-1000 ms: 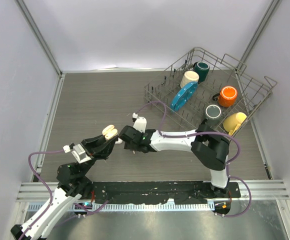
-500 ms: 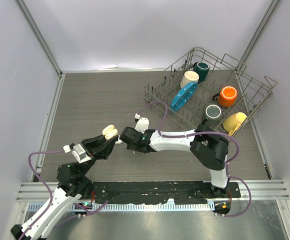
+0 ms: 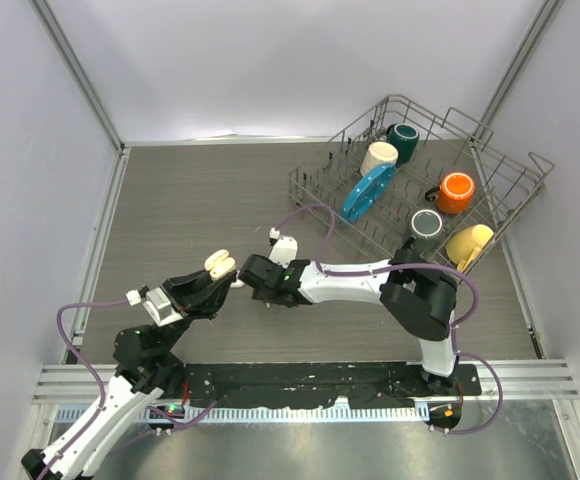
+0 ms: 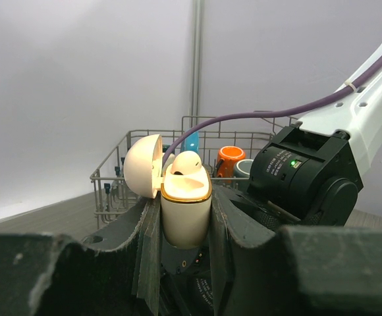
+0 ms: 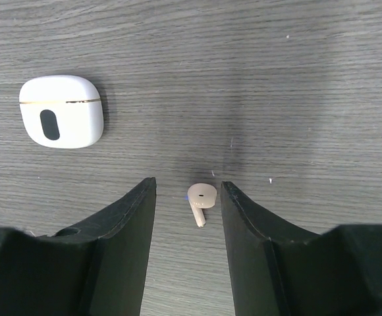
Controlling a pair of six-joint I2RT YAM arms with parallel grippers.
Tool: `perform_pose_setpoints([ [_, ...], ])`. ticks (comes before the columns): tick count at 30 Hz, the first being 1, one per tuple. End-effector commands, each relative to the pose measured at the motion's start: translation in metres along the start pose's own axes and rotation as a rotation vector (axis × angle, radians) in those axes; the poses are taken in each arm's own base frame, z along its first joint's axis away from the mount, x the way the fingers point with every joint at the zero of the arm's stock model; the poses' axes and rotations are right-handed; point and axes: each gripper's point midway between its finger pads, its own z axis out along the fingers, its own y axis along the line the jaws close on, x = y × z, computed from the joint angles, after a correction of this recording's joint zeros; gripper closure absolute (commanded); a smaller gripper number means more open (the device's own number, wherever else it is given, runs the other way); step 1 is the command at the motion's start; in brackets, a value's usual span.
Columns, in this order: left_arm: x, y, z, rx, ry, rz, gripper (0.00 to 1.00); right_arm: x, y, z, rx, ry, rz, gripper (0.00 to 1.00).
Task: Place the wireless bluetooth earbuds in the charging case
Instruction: Pick up the earbud from the center of the board.
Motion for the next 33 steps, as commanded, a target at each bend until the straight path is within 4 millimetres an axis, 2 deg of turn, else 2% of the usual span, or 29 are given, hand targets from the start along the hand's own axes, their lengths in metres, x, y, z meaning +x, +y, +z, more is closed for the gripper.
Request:
perform_pose_setpoints([
  [1,0.002,0.002,-0.005,-0.013,-0.030,-0.008,1.00,-0.004,0.007,-0.003,-0.019,-0.030,0.034,0.51],
  [33,0.003,0.003,-0.005,-0.020,-0.029,-0.014,1.00,0.008,0.003,0.001,-0.017,0.006,0.030,0.56],
])
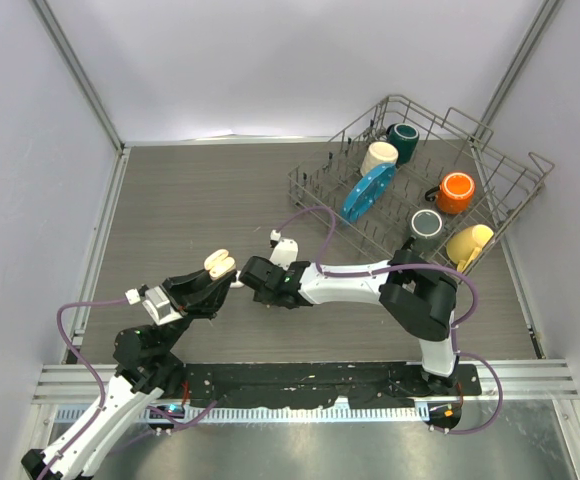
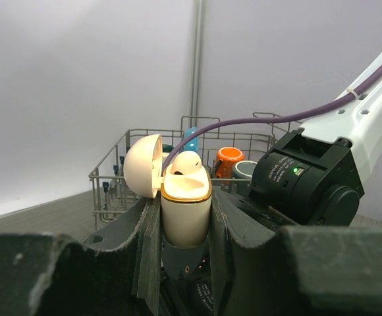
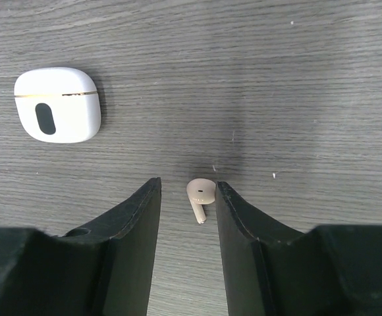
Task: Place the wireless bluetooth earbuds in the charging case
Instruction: Pick up the earbud from the center of the board.
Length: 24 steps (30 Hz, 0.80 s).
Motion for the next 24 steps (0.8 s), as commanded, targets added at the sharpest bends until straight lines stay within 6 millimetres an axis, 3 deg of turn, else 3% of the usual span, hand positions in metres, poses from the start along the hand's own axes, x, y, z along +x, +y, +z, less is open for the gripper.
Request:
perform_pose_setpoints([
  [1,0.0018,0.0027,-0.0053,-0.013,-0.031,0.004,1.00,0.0011,0.0018,0.0006,-0.009,-0.013,0.014,0.56],
  [24,0.0027,0.0042,-0.0055,-0.021,-0.029,0.006,1.00,0.0033,-0.0006,0.0031,0.008,-0.015,-0.016,0.60],
])
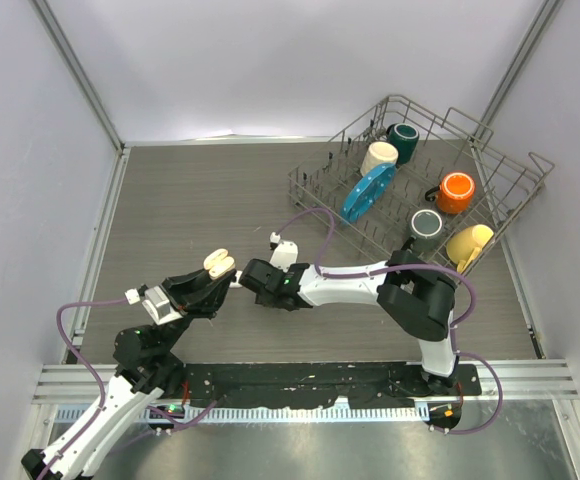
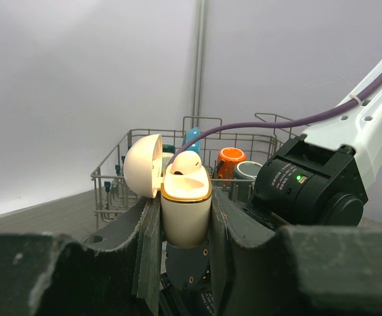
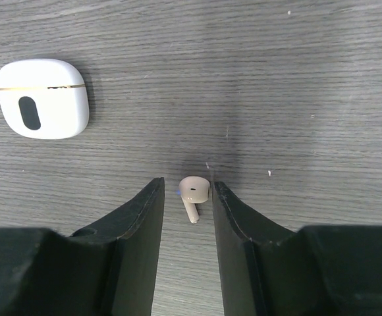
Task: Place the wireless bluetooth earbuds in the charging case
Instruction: Pick up the earbud from the center of the board.
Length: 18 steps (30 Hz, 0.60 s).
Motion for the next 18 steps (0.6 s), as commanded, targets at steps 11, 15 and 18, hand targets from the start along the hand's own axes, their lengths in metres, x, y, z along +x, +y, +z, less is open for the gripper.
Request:
perform_pose_setpoints([
  [11,0.0033,0.0030,-0.0057,-0.014,-0.028,0.002,1.00,-0.0074,0.0002,0.0048,0.015,-0.036,-0.003,0.60],
  [15,0.0030,0.0026,-0.0057,-0.012,-0.030,0.000,1.00,-0.0074,-0.0025,0.0073,0.022,-0.035,0.000,0.62],
  [18,0.0037,0.0027,-0.0058,-0.013,-0.027,-0.001,1.00,-0.0075,-0.0050,0.0087,0.030,-0.035,0.001,0.64],
])
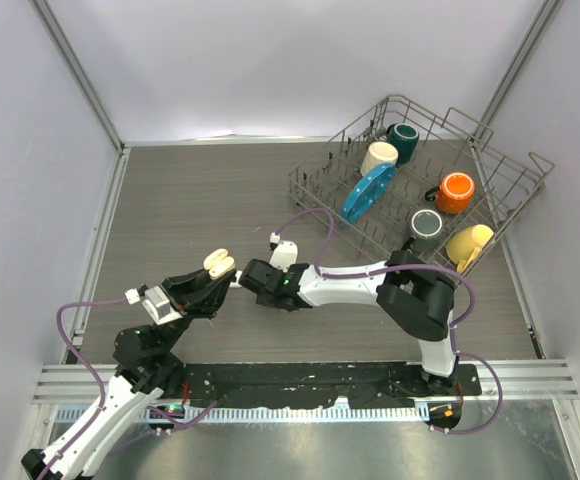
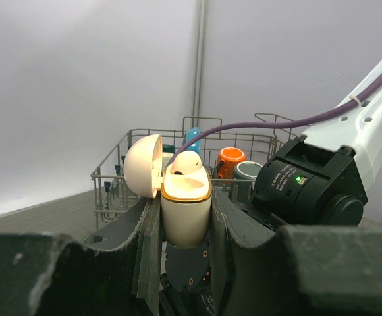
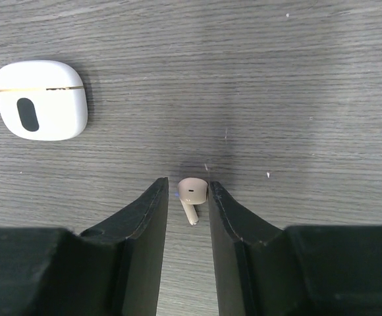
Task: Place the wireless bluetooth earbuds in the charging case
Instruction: Pick up the earbud from the center of the board.
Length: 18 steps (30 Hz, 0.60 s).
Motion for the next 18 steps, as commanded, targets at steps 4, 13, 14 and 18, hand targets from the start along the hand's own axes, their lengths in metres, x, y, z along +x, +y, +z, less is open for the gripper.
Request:
perform_pose_setpoints([
  [4,0.004,0.002,-0.006,-0.011,-0.027,0.000,1.00,-0.005,-0.004,0.009,0.024,-0.024,0.010,0.66],
  [13,0.004,0.003,-0.006,-0.013,-0.026,-0.004,1.00,-0.003,-0.004,0.010,0.021,-0.009,-0.006,0.74],
  [14,0.004,0.002,-0.006,-0.011,-0.027,-0.005,1.00,-0.002,-0.005,0.010,0.022,-0.006,-0.012,0.75],
  [18,0.004,0.003,-0.006,-0.013,-0.026,-0.007,1.00,-0.003,-0.015,0.009,0.047,-0.020,-0.023,0.83],
])
